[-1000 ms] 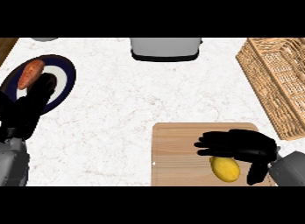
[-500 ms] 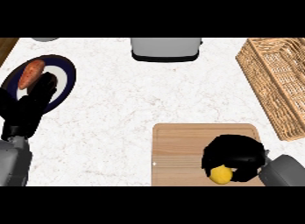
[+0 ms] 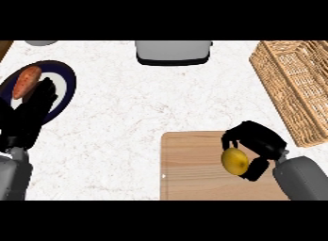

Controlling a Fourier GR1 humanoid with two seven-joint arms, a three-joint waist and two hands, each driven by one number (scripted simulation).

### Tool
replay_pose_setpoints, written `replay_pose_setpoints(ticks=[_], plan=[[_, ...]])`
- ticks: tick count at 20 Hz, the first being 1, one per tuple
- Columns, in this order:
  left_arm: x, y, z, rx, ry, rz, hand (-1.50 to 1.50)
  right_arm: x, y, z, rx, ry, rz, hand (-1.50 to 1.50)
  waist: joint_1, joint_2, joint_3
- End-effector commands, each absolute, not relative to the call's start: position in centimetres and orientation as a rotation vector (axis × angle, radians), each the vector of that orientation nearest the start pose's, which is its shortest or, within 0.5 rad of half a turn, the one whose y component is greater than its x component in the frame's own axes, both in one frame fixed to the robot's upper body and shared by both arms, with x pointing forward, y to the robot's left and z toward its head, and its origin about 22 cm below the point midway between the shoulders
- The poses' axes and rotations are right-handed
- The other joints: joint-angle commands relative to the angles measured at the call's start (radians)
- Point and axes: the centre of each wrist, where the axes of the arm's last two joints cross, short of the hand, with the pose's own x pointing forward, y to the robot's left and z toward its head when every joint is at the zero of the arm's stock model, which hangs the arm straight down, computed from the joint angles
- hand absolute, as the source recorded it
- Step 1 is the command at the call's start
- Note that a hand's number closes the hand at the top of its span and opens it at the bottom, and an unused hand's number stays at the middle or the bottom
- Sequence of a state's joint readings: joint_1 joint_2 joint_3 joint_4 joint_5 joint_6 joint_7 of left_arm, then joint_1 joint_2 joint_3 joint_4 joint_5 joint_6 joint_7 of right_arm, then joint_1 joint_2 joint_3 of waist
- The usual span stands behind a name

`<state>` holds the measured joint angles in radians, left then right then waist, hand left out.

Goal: Pick the lemon from the cutting board and place it in the basket

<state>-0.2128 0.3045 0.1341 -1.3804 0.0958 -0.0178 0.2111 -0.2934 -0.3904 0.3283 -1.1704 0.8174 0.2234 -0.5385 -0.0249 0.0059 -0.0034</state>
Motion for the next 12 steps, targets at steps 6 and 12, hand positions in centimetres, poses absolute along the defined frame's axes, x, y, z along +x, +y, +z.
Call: replay_pose_setpoints(ticks=[6,12], plan=[[29.3,32.0,4.1,0.217,-1.404,-0.052,0.0,33.0,-24.8,-1.6,-0.592,-1.259,0.759,1.5,0.01,0.014,0.002],[29.8,30.8,4.3,0.165,-1.41,-0.103,0.0,37.6,-19.1,5.2,-0.766,-1.398,0.169,1.5,0.081,0.01,0.003]])
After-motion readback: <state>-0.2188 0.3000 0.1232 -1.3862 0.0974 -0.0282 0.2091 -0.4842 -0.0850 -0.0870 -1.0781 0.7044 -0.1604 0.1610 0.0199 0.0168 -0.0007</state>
